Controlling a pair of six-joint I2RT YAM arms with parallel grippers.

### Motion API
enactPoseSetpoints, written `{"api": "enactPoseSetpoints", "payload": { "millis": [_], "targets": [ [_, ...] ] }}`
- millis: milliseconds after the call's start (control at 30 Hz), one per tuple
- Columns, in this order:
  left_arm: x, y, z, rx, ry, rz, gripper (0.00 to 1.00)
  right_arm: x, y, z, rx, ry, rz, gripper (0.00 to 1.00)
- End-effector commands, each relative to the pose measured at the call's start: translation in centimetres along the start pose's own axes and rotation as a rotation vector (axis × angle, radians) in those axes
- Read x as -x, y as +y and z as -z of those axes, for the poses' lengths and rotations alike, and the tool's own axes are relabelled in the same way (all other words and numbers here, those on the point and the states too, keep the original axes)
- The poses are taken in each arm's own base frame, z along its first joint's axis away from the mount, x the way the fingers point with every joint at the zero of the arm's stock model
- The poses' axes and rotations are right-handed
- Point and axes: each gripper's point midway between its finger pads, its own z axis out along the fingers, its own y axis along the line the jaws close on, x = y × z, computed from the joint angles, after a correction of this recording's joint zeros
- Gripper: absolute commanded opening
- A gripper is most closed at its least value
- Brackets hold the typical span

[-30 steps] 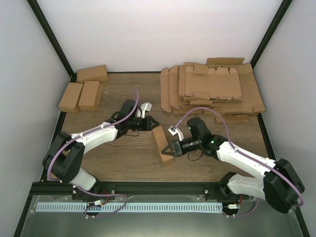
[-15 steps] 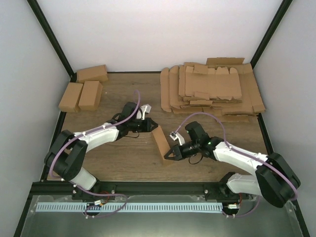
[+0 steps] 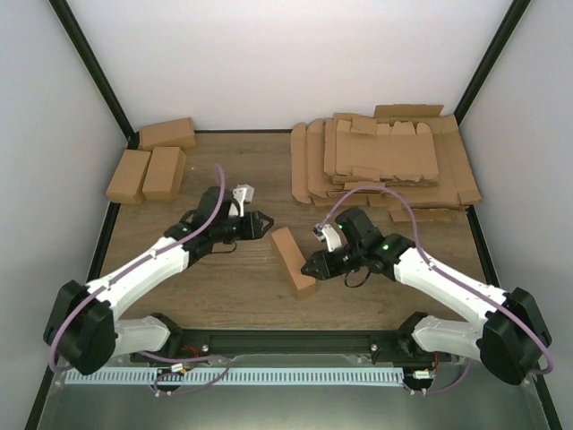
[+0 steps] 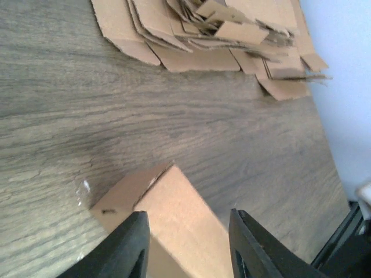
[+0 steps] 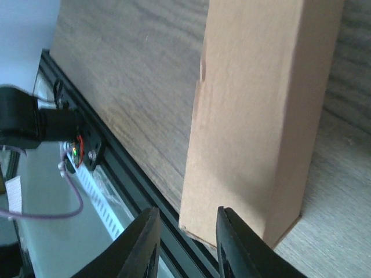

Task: Fold the paper box

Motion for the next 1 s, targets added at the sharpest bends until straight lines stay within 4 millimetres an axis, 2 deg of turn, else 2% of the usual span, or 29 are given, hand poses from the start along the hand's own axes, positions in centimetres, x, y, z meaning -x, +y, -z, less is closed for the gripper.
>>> {"api": "enactPoseSetpoints", "payload": {
  "millis": [0,67,100,200,267,367,467,533,700,967],
  "targets": [
    [-1.9,0.9,1.6,0.018,0.012,0.055,0.49,1.9,-0.4,1.8,-0.196,-0.067,0.035,0.41],
    [-2.2,1.1,2.5,0.026,-0.007,0.068,0.60,2.4,-0.7,1.9,-0.270,-0.086,0.046,0.60],
    [-2.3,1.3,3.0,0.034,-0.019,0.076,0.63,2.6,-0.8,1.8,-0.297,-0.095,0.053,0.66],
    [-3.3,1.5,3.8,0.024,-0.019,0.101,0.65,3.2,-1.4,1.3,-0.351,-0.100,0.063,0.71],
    [-4.9,1.9,3.6,0.009,0.023,0.127,0.65,3.8,-2.0,0.6,-0.384,-0.097,0.067,0.73],
    [-6.9,2.4,3.4,-0.005,0.076,0.166,0.65,4.6,-2.3,-0.3,-0.417,-0.098,0.087,0.83],
    [-7.9,2.9,4.2,0.015,0.082,0.171,0.67,5.2,-2.3,-1.3,-0.458,-0.085,0.119,0.88],
    [-7.8,3.2,4.9,0.034,0.063,0.166,0.70,5.2,-2.4,-2.1,-0.481,-0.065,0.133,0.89],
    [-6.6,4.4,7.1,0.144,-0.015,0.171,0.98,4.8,-3.6,-4.0,-0.560,-0.004,0.164,0.84],
    [-4.4,4.3,9.3,0.195,-0.118,0.152,1.00,4.2,-4.3,-6.8,-0.562,0.096,0.255,0.63]
  ]
}}
